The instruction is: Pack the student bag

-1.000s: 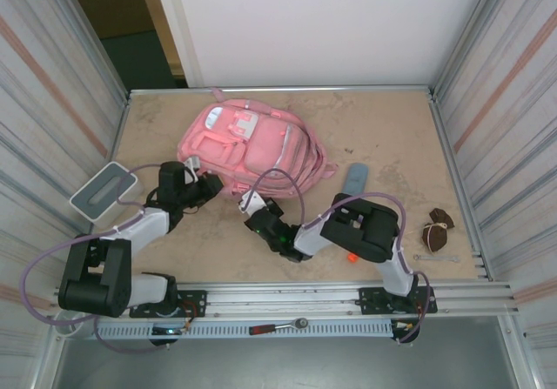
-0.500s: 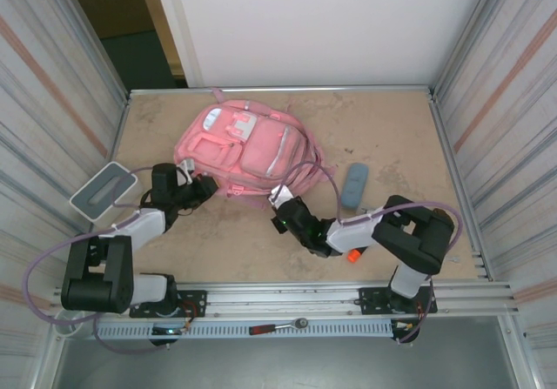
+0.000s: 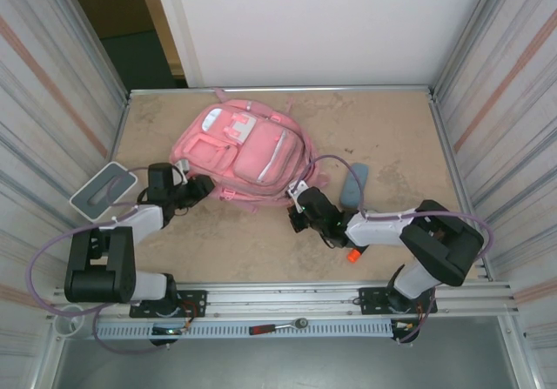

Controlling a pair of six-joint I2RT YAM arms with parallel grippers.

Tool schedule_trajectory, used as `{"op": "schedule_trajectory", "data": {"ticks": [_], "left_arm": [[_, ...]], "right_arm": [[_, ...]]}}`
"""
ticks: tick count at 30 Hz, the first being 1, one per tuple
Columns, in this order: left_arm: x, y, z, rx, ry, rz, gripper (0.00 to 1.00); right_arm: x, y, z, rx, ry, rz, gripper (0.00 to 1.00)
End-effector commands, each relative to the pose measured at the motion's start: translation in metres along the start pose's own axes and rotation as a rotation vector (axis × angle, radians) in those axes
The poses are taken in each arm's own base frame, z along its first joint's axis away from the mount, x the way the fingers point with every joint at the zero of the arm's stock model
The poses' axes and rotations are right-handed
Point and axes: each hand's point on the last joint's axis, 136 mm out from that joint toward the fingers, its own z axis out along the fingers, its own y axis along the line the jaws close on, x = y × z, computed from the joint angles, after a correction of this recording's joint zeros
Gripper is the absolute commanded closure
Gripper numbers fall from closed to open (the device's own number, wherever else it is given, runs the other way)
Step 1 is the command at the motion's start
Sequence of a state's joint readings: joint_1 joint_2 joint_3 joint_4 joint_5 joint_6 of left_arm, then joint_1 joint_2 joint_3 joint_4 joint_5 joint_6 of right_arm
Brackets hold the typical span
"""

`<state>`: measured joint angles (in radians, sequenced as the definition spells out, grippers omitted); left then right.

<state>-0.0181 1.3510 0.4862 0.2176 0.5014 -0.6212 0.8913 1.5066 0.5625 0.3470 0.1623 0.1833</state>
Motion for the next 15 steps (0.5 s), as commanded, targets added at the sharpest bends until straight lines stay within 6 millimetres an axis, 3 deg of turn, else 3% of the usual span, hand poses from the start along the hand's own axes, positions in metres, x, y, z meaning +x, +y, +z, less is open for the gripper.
{"op": "schedule_trajectory", "data": {"ticks": [1, 4, 7, 11, 15], "left_arm": [[-0.025, -0.010, -0.011, -0.021, -0.075, 0.084, 0.46], [-0.034, -0.009, -0.028, -0.095, -0.137, 0.152, 0.36], [-0.041, -0.020, -0.046, -0.151, -0.223, 0.276, 0.30], [-0.040, -0.063, -0.065, -0.177, -0.352, 0.602, 0.26], [-0.013, -0.120, -0.061, -0.010, -0.403, 0.977, 0.29]], "right_arm": [[-0.015, 0.016, -0.016, -0.140, -0.003, 0.045, 1.00], [-0.028, 0.023, -0.030, -0.215, -0.009, 0.072, 1.00], [-0.043, 0.025, -0.043, -0.259, -0.019, 0.097, 1.00], [-0.062, 0.016, -0.053, -0.275, -0.022, 0.172, 1.00], [-0.071, 0.003, -0.055, -0.273, -0.015, 0.241, 1.00]]}}
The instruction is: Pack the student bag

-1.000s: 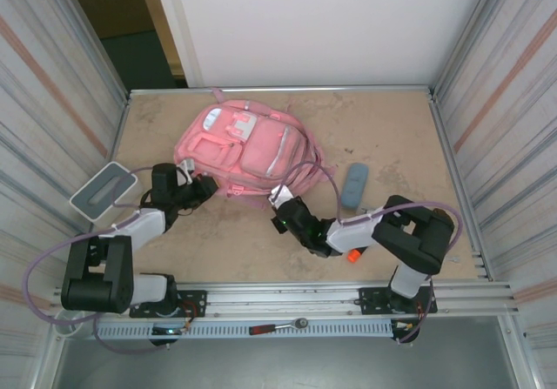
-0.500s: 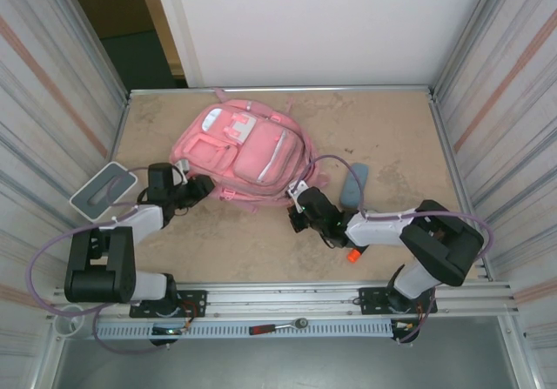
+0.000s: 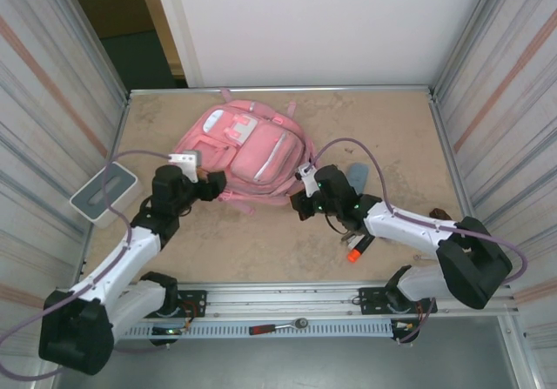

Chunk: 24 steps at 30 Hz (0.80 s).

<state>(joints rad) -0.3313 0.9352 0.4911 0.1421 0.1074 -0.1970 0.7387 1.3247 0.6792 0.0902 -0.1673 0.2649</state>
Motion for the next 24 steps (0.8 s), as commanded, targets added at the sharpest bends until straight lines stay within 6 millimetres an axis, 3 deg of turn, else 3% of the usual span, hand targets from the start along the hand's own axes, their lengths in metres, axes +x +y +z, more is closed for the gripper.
{"op": "schedule_trajectory", "data": {"ticks": [1, 6, 10, 17, 24], "left_arm": [[-0.013, -0.031, 0.000, 0.063, -0.116, 0.384, 0.29], [0.028, -0.092, 0.020, 0.272, 0.000, 0.721, 0.29], [0.067, -0.118, 0.041, 0.350, 0.105, 0.889, 0.29], [0.085, -0.127, 0.077, 0.307, 0.175, 0.987, 0.35], [0.087, -0.129, 0.095, 0.283, 0.181, 0.996, 0.62]], "right_arm": [[-0.021, 0.006, -0.013, -0.057, -0.018, 0.076, 1.00], [-0.018, -0.001, -0.008, -0.041, 0.008, 0.109, 1.00], [-0.019, -0.003, -0.005, -0.044, 0.012, 0.142, 1.00], [-0.020, -0.004, -0.007, -0.051, 0.014, 0.166, 1.00], [-0.017, -0.005, -0.008, -0.049, 0.012, 0.174, 1.00]]}}
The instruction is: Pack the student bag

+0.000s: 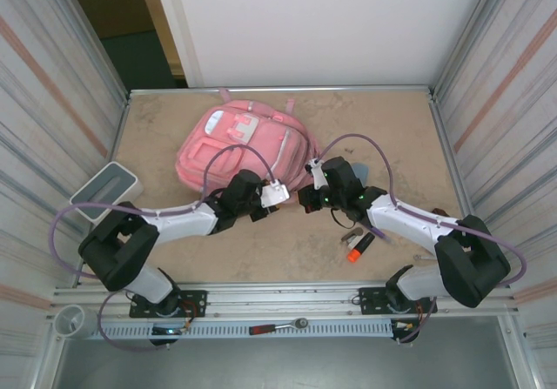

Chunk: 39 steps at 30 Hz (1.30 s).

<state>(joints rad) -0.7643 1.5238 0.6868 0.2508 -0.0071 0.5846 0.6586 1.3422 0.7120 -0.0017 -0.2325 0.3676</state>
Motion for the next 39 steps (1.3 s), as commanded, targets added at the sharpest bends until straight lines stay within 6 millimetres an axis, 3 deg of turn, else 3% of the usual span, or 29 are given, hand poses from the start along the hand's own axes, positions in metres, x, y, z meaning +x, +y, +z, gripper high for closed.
{"op": "schedule_trajectory", "data": {"ticks": [1, 4, 7, 8, 16, 24, 33, 37, 39], "left_arm": [[-0.014, 0.017, 0.003, -0.069, -0.032, 0.024, 0.65], [-0.015, 0.019, 0.002, -0.084, -0.043, 0.048, 0.79], [-0.014, 0.021, 0.001, -0.093, -0.049, 0.063, 0.99], [-0.015, 0.022, 0.000, -0.099, -0.056, 0.064, 1.00], [-0.018, 0.028, -0.020, -0.099, -0.135, 0.003, 1.00], [-0.006, 0.042, -0.036, -0.101, -0.158, -0.106, 1.00], [-0.004, 0.045, -0.039, -0.112, -0.161, -0.124, 1.00], [-0.007, 0.039, -0.038, -0.081, -0.174, -0.112, 1.00], [-0.011, 0.033, -0.037, -0.039, -0.187, -0.103, 0.83]], "right_arm": [[-0.018, 0.019, -0.007, -0.067, -0.045, 0.005, 1.00], [-0.017, 0.015, -0.008, -0.047, -0.048, 0.000, 1.00], [-0.016, 0.008, -0.009, -0.007, -0.049, -0.010, 1.00], [-0.015, 0.004, -0.009, 0.017, -0.048, -0.017, 1.00], [-0.016, -0.034, -0.018, 0.252, -0.054, -0.065, 1.00], [-0.025, -0.050, -0.028, 0.426, -0.072, -0.135, 1.00], [-0.036, -0.062, -0.038, 0.498, -0.064, -0.136, 1.00], [-0.036, -0.049, -0.030, 0.382, -0.051, -0.109, 1.00], [-0.038, -0.035, -0.028, 0.300, -0.061, -0.097, 1.00]]}}
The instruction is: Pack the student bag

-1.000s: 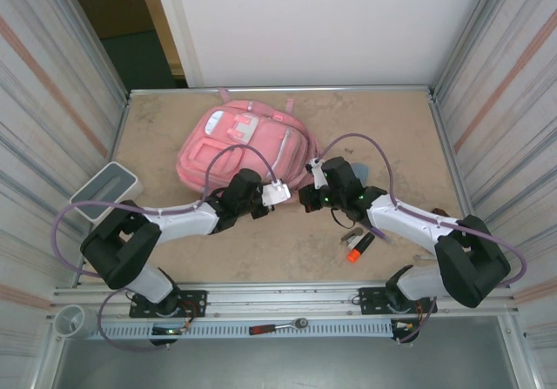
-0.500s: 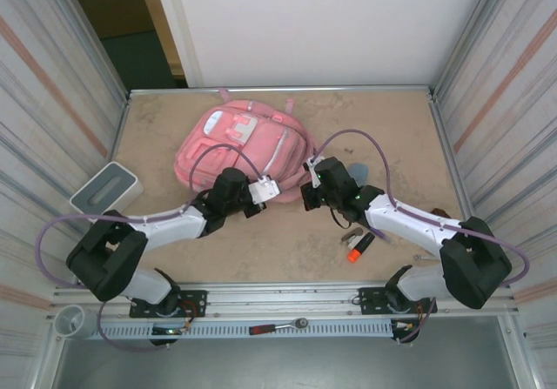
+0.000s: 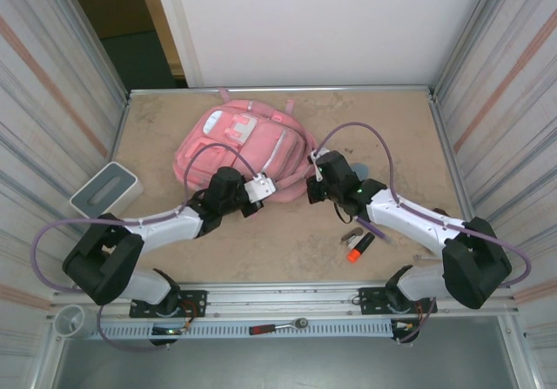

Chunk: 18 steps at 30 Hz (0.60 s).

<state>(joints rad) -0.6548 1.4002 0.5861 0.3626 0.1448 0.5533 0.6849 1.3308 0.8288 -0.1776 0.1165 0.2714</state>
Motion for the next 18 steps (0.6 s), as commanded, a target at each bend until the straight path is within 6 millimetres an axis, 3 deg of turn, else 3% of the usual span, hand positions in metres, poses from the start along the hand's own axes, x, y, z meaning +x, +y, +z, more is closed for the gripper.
{"op": "schedule_trajectory", "data": {"ticks": [1, 4, 7, 12, 18], "left_arm": [[-0.013, 0.005, -0.008, 0.008, -0.041, -0.016, 0.74], [-0.025, -0.004, -0.007, 0.041, -0.054, 0.010, 0.53], [-0.043, -0.012, -0.009, 0.045, -0.091, 0.042, 0.43], [-0.064, -0.023, 0.004, 0.058, -0.099, 0.108, 0.39], [-0.060, -0.027, 0.036, 0.073, -0.050, 0.153, 0.41]], "right_arm": [[-0.009, 0.005, -0.007, -0.065, -0.006, 0.023, 1.00], [-0.013, 0.015, -0.012, -0.123, -0.015, 0.043, 1.00], [-0.015, 0.018, -0.015, -0.141, -0.022, 0.057, 1.00], [-0.015, 0.020, -0.016, -0.153, -0.026, 0.075, 1.00], [-0.013, 0.020, -0.016, -0.160, -0.025, 0.088, 1.00]]}}
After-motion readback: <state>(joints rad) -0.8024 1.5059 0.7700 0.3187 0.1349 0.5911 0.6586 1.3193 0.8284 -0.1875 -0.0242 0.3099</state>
